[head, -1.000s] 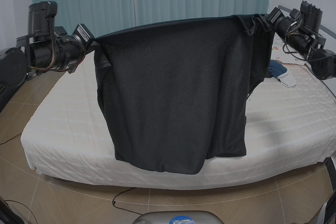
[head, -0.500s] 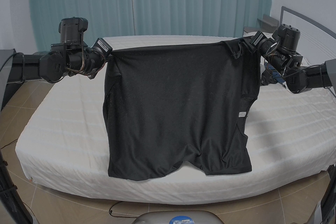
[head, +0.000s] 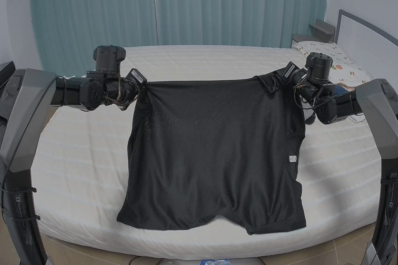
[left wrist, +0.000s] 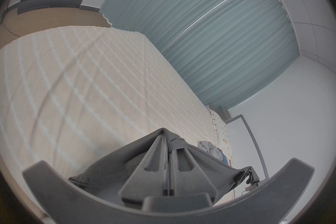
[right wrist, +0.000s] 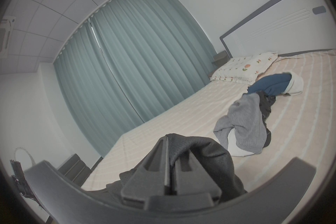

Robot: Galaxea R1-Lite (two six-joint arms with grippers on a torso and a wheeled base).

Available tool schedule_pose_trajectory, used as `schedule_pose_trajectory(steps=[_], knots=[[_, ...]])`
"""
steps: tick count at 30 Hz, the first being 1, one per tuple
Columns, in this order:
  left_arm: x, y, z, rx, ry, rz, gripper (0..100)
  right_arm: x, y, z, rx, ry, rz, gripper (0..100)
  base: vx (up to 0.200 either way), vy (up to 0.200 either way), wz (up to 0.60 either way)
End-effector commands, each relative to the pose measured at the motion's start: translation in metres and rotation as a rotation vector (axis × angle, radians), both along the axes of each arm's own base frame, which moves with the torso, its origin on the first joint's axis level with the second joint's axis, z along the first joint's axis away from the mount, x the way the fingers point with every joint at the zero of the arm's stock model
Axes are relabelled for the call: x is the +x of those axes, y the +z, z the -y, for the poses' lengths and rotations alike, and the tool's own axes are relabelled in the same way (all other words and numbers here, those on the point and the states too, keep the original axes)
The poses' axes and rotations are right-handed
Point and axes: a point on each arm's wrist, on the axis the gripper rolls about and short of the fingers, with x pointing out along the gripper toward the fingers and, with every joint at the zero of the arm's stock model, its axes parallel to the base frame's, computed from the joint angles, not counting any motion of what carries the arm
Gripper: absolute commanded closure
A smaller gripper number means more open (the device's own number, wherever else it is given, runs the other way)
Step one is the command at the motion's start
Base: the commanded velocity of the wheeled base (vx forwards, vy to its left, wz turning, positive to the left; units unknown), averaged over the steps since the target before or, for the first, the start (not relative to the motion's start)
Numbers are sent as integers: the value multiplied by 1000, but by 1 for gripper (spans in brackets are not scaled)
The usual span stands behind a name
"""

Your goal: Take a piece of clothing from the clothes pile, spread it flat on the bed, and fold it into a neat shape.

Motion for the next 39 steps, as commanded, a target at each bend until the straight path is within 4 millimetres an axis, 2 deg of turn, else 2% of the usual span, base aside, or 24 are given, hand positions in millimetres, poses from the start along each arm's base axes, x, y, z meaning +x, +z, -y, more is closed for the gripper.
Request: schedule_pose_trajectory(steps=[1,3,5,7,12,13,14,21,22,24,26,29,31,32,34,35,36,39], knots=[[15,-42,4,15,1,-77,100,16,-63,-8,-21,-2,-113,100,0,0,0],[17,-49,3,18,2,-89,100,19,-73,-8,-25,-9,-129,100,0,0,0],[20,-65,6,24,-1,-119,100,24,-94,-10,-28,-15,-162,100,0,0,0],[23,-75,8,29,-2,-134,100,25,-108,-12,-32,-15,-186,100,0,0,0],[27,-87,9,11,9,-166,100,25,-126,-11,-37,-22,-223,100,0,0,0],[27,-89,9,8,12,-171,100,25,-128,-11,-38,-22,-229,0,0,0,0],[27,-91,9,6,14,-178,0,24,-130,-11,-39,-22,-235,0,0,0,0],[26,-92,5,0,25,-190,0,21,-129,-6,-41,-32,-249,0,0,0,0],[23,-91,2,-14,43,-227,0,12,-119,4,-38,-41,-264,0,0,0,0],[18,-80,-3,-21,57,-255,0,2,-111,14,-27,-40,-282,0,0,0,0],[11,-69,-9,-28,55,-270,0,-7,-103,20,22,-20,-294,0,0,0,0],[2,-64,-15,-37,40,-281,0,-17,-98,25,78,-6,-312,0,0,0,0],[-19,-52,-26,-85,-21,-292,0,-36,-89,35,154,4,-346,0,0,0,0],[-19,-52,-26,-85,-21,-292,0,-36,-89,35,154,4,-346,0,0,0,0],[-40,-45,-35,-117,-53,-291,0,-58,-91,41,197,12,-404,0,0,0,0],[-41,-45,-36,-118,-53,-291,0,-59,-91,41,200,11,-406,0,0,0,0],[-55,-47,-42,-114,-47,-296,0,-73,-93,43,249,27,-448,0,0,0,0],[-81,-54,-46,-96,-65,-321,0,-95,-98,43,330,46,-517,0,0,0,0]])
